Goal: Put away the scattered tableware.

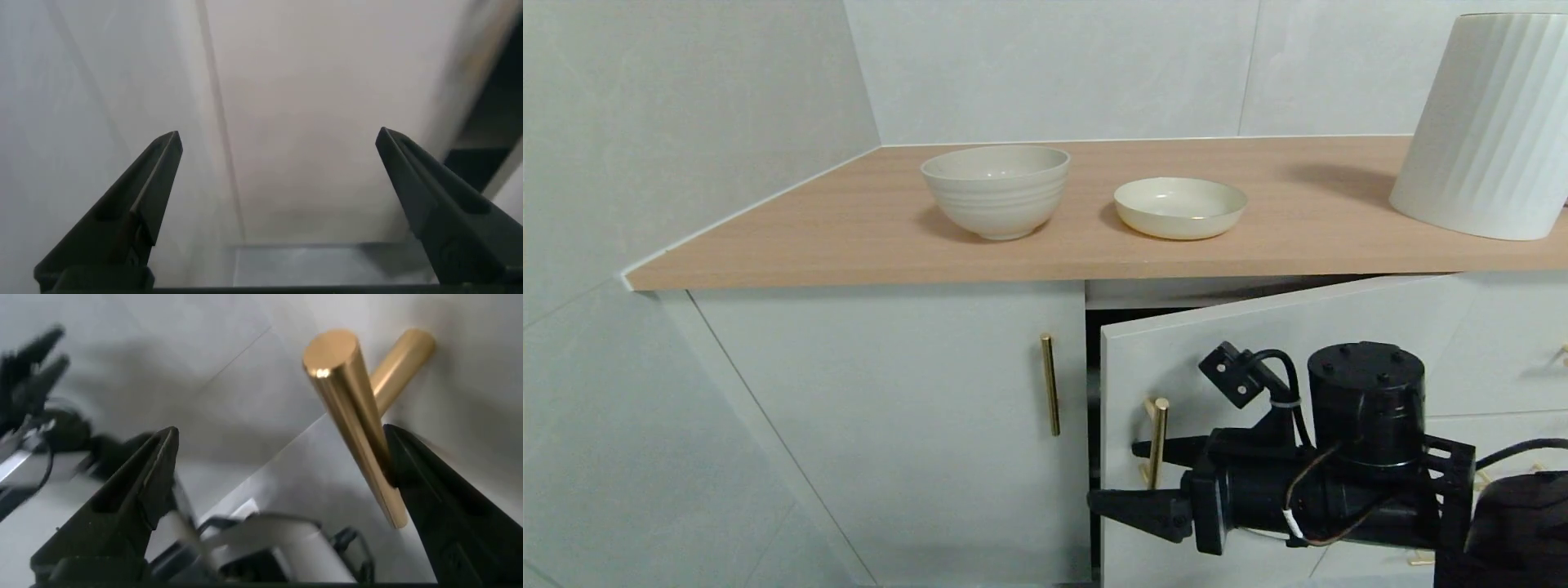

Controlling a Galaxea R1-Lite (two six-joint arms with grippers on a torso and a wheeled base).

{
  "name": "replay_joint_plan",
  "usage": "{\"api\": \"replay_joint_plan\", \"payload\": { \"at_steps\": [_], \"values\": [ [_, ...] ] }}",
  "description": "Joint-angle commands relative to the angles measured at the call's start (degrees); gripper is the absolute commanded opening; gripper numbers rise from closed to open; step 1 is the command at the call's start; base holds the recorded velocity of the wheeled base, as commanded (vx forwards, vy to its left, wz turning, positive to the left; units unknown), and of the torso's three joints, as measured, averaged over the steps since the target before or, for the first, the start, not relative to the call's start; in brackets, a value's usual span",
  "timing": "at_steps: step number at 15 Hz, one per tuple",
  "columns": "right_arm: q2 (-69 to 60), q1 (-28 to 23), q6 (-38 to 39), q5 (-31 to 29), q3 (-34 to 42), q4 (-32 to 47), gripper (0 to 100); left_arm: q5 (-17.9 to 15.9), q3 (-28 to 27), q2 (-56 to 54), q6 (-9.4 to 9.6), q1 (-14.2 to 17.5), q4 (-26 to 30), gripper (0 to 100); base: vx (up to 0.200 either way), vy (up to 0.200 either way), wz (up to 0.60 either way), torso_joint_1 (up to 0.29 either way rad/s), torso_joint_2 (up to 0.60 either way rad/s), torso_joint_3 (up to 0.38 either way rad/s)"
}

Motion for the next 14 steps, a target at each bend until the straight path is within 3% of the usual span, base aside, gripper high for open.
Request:
{"api": "replay_joint_plan", "payload": {
  "at_steps": [1,3,4,6,8,10,11,12,13,14],
  "values": [
    [-5.6,1.0,0.0,-0.1,3.7,0.1,100,-5.2,-9.1,2.8,-0.01,-0.1,2.0,100,0.000,0.000,0.00,0.000,0.00,0.000],
    [-7.7,1.3,-0.1,-0.1,6.9,0.0,100,-10.3,-20.2,13.4,-0.89,0.0,6.0,100,0.000,0.000,0.00,0.000,0.00,0.000],
    [-9.3,2.0,-0.1,-0.1,8.7,0.0,100,-12.6,-26.2,23.6,-0.89,0.0,5.9,100,0.000,0.000,0.00,0.000,0.00,0.000],
    [-12.4,3.3,0.0,-0.1,10.9,0.1,100,-13.7,-34.8,38.8,-0.80,-0.5,5.3,100,0.000,0.000,0.00,0.000,0.00,0.000],
    [-12.9,3.4,0.0,-0.1,10.9,0.0,100,-13.8,-38.8,51.6,-1.68,-6.0,-0.4,100,0.000,0.000,0.00,0.000,0.00,0.000],
    [-13.2,3.4,-0.1,-0.1,10.9,0.0,100,-13.8,-38.7,58.8,-5.02,-12.5,-6.7,100,0.000,0.000,0.00,0.000,0.00,0.000],
    [-14.1,3.4,0.0,-0.1,10.9,0.0,100,-13.6,-38.7,64.0,-9.67,-20.5,-9.7,100,0.000,0.000,0.00,0.000,0.00,0.000],
    [-14.2,3.5,0.0,-0.1,10.9,0.0,100,-13.7,-38.6,67.4,-13.63,-25.4,-12.3,100,0.000,0.000,0.00,0.000,0.00,0.000],
    [-13.9,3.5,0.0,-0.1,10.9,0.0,100,-13.7,-38.1,71.4,-16.62,-29.3,-15.9,0,0.000,0.000,0.00,0.000,0.00,0.000],
    [-13.7,3.5,0.0,-0.1,10.9,0.1,100,-13.7,-37.9,72.7,-17.15,-30.3,-17.2,0,0.000,0.000,0.00,0.000,0.00,0.000]
  ]
}}
